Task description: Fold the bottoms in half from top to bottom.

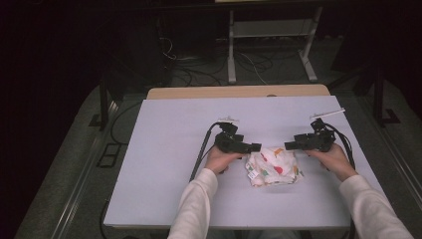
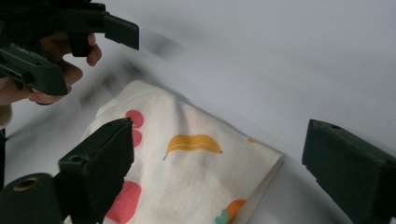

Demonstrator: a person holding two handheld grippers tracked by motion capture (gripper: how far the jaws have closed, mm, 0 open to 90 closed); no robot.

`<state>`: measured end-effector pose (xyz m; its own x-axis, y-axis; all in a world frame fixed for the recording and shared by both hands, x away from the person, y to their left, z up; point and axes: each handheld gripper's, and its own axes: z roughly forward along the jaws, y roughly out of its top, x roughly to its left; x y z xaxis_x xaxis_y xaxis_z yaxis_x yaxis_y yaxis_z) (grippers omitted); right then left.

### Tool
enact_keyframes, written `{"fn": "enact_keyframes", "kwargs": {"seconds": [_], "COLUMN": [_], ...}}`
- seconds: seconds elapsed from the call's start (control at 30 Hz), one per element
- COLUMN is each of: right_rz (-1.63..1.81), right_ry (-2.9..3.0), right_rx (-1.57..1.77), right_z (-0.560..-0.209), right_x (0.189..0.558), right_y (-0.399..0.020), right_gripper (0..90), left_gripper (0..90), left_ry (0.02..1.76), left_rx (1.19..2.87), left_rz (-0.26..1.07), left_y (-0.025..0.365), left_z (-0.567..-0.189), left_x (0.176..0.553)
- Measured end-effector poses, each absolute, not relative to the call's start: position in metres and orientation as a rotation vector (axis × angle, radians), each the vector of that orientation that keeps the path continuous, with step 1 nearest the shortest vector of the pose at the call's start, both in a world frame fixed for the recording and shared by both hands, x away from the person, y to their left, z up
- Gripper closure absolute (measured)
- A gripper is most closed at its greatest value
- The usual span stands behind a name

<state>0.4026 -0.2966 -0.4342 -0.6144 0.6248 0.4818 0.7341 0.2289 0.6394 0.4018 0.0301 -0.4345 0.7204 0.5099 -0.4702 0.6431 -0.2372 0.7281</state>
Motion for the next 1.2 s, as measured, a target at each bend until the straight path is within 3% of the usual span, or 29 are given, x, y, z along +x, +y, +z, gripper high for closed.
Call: {"fn": "enact_keyframes", "kwargs": {"seconds": [0.33,0.47,0.67,0.87,0.97,1.2], "right_rz": [-1.301,-1.296,-1.308,-1.252,-1.219,-1.237], "right_ry": [-2.371,-2.384,-2.407,-2.418,-2.416,-2.343], "right_rx": [-1.354,-1.336,-1.300,-1.251,-1.240,-1.288], "right_z": [-0.451,-0.455,-0.458,-0.458,-0.457,-0.452], "right_x": [0.413,0.415,0.416,0.415,0.414,0.413], "right_y": [-0.300,-0.297,-0.294,-0.290,-0.289,-0.293], "right_gripper": [23.9,32.1,49.9,76.7,85.3,86.5], "left_gripper": [15.3,23.4,49.3,76.1,79.4,80.7], "left_ry": [0.902,0.896,0.885,0.887,0.873,0.850], "left_rx": [1.944,1.955,1.958,1.960,1.970,1.988], "left_rz": [-0.197,-0.222,-0.241,-0.232,-0.226,-0.183], "left_y": [0.024,0.021,0.017,0.018,0.019,0.025], "left_z": [-0.453,-0.458,-0.462,-0.461,-0.459,-0.449], "left_x": [0.407,0.407,0.406,0.406,0.406,0.403]}}
